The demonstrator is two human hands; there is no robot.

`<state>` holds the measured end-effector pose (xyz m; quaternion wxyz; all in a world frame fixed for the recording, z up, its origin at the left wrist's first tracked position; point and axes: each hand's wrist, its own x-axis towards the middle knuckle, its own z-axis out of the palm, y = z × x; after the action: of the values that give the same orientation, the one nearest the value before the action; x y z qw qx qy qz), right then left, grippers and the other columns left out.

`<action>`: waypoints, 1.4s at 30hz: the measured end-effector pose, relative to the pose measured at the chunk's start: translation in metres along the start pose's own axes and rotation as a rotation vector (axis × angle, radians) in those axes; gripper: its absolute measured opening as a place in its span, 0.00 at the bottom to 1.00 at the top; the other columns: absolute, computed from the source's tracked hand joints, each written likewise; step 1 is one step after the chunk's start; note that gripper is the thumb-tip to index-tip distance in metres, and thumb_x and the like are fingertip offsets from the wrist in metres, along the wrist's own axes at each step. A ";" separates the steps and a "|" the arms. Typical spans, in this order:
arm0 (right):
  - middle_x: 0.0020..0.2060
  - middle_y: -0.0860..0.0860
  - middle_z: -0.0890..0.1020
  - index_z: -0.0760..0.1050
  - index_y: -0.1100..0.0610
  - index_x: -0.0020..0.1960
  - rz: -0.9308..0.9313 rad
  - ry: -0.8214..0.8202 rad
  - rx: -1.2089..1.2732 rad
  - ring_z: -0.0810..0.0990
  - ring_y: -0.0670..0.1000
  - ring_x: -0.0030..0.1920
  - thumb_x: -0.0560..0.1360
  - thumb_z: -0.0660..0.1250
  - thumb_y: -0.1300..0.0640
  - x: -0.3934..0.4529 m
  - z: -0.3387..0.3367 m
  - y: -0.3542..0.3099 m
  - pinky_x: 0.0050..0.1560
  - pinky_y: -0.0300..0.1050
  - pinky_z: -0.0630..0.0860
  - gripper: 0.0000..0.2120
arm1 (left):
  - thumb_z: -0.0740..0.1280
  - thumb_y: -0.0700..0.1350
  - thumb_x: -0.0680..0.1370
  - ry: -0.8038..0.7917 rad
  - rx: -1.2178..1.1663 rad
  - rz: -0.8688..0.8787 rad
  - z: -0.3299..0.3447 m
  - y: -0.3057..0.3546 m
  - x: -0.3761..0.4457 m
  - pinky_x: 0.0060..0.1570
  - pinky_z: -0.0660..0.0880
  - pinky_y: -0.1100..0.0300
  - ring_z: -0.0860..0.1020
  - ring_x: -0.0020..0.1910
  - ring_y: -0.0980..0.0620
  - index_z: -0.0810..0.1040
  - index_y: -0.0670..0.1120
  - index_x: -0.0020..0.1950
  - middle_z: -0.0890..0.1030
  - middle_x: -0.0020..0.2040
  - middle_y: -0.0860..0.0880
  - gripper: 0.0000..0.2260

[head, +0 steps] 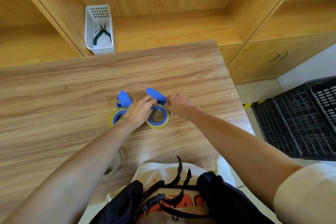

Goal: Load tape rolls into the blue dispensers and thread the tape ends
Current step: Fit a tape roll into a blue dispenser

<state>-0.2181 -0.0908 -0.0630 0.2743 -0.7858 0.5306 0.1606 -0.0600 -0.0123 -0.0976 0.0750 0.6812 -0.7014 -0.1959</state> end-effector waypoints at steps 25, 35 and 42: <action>0.59 0.54 0.80 0.68 0.44 0.73 -0.029 0.069 -0.199 0.80 0.58 0.58 0.81 0.54 0.57 -0.020 0.001 0.005 0.47 0.47 0.71 0.22 | 0.70 0.43 0.76 -0.122 0.300 0.167 0.007 -0.002 -0.031 0.77 0.45 0.48 0.65 0.74 0.46 0.78 0.47 0.62 0.63 0.77 0.47 0.14; 0.50 0.58 0.82 0.59 0.48 0.75 -0.091 0.167 -0.218 0.80 0.61 0.46 0.81 0.54 0.61 -0.018 0.001 -0.007 0.41 0.49 0.69 0.24 | 0.68 0.45 0.78 -0.114 0.167 0.178 0.002 -0.015 -0.036 0.76 0.47 0.49 0.58 0.78 0.50 0.70 0.51 0.72 0.65 0.77 0.52 0.23; 0.63 0.56 0.75 0.55 0.49 0.78 -0.351 0.119 -0.048 0.79 0.63 0.48 0.82 0.53 0.60 -0.010 0.011 -0.038 0.41 0.51 0.70 0.25 | 0.64 0.46 0.79 0.244 -0.145 -0.345 -0.014 -0.064 -0.054 0.61 0.70 0.44 0.73 0.64 0.40 0.69 0.50 0.71 0.74 0.67 0.46 0.19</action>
<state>-0.1869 -0.0654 -0.0566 0.2477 -0.8807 0.3964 0.0761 0.0080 0.0387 -0.0998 0.1733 0.8025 -0.5444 -0.1720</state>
